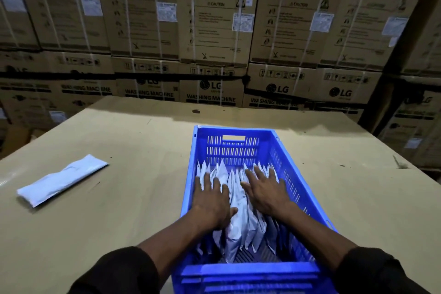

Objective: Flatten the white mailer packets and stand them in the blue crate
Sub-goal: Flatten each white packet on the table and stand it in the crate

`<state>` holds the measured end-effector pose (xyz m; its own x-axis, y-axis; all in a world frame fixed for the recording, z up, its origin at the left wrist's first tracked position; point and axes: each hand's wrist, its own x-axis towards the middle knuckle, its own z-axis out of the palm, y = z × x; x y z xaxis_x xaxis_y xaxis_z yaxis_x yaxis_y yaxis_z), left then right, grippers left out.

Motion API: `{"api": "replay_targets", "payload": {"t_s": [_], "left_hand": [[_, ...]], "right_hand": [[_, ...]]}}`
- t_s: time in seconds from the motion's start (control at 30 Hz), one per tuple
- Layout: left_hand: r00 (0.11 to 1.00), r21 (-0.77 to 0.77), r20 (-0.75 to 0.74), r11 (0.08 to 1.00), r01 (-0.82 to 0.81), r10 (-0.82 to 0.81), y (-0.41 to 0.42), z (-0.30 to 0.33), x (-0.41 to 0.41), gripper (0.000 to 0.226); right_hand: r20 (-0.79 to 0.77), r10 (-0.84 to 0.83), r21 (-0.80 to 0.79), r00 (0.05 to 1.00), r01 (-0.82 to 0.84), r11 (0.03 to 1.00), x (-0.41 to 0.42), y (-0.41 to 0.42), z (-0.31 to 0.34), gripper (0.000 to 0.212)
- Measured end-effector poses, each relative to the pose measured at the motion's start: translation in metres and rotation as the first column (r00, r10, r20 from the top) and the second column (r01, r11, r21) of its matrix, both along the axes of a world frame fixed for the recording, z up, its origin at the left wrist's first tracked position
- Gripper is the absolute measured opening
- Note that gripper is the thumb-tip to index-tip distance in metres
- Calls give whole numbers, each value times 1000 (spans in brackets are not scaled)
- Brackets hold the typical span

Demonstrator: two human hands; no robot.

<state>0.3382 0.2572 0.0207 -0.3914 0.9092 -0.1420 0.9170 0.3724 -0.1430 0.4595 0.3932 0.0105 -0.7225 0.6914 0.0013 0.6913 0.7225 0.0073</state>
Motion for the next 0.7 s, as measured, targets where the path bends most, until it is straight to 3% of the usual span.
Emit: {"api": "replay_targets", "payload": {"t_s": [0.1,0.27,0.5,0.7], "left_hand": [[993,225,-101,971,75,-54,-6,17,-17,76],[984,478,-174,877,42,47,-32,39,-70,74],[975,560,-130,825,-80,183,-94,41,-151,71],[940,503,-42,820,-273,339,-175,-19,-254,64]], "right_hand": [[-176,19,181,984,14,983,-15,-9,24,69],[-321,169,280,932,-77,957,-65,-36,60,66],[-220,372,320,902,-293,901,-161,-98,88,67],[-108,559,236,822,-525,818,-272,-161,86,54]]}}
